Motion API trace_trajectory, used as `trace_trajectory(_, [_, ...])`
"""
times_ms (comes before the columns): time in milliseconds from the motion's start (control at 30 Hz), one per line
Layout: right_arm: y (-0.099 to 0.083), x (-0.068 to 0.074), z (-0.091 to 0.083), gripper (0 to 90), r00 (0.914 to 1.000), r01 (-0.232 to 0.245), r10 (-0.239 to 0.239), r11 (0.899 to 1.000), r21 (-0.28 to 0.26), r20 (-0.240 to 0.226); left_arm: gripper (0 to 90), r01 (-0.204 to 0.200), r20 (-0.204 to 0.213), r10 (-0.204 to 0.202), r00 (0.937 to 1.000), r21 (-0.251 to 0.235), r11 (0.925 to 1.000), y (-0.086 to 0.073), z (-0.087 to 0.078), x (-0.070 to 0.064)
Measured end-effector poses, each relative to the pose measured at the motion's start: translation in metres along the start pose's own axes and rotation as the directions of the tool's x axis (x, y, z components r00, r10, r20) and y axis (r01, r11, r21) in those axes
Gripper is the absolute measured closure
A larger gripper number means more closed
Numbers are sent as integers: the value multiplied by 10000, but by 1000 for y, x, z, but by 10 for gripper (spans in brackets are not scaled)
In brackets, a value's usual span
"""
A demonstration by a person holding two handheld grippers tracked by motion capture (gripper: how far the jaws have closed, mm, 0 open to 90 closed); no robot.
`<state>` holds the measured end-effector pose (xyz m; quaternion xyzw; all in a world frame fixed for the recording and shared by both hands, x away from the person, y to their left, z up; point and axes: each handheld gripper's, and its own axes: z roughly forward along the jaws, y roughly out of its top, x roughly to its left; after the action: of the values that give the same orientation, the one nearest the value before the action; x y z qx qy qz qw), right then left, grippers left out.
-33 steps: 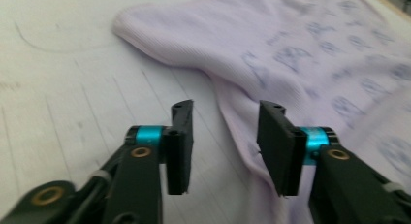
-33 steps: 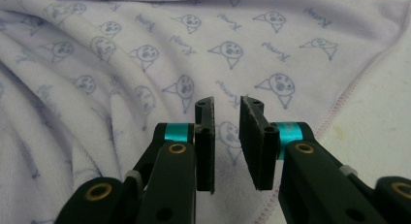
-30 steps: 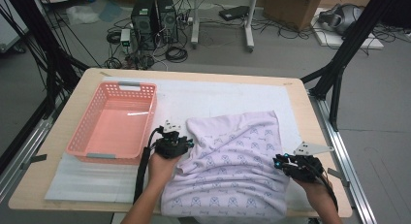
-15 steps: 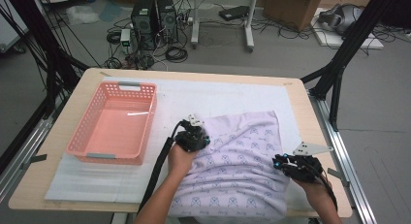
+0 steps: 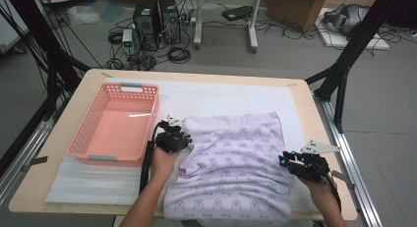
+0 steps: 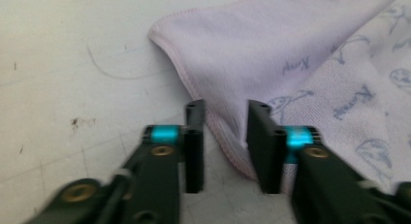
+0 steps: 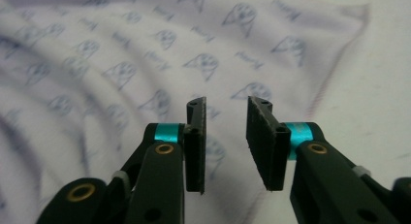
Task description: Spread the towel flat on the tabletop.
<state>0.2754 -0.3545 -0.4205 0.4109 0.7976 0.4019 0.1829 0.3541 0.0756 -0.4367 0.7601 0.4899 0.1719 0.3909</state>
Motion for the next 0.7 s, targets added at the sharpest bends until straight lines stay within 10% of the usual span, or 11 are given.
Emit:
trace_trajectory(167, [13,-22,11,598,9951,-749,772,9964,-393,614,476,915,568,-891,9944,-428,9949,8,14,6])
trace_trajectory(300, [28,-42,32,538,9874,-1155,1159,9933,-93,1078,471,847,219,-842,9962,-219,9962,14,33,4])
trace_trajectory(433, [38,-55,47,519,9828,-1360,1323,9905,203,1287,849,250,-484,-273,9985,-468,9986,13,36,6])
trace_trajectory(700, [38,-64,59,527,9782,-1624,1570,9863,294,1361,865,1224,-756,-1357,9879,-1595,9796,30,35,25])
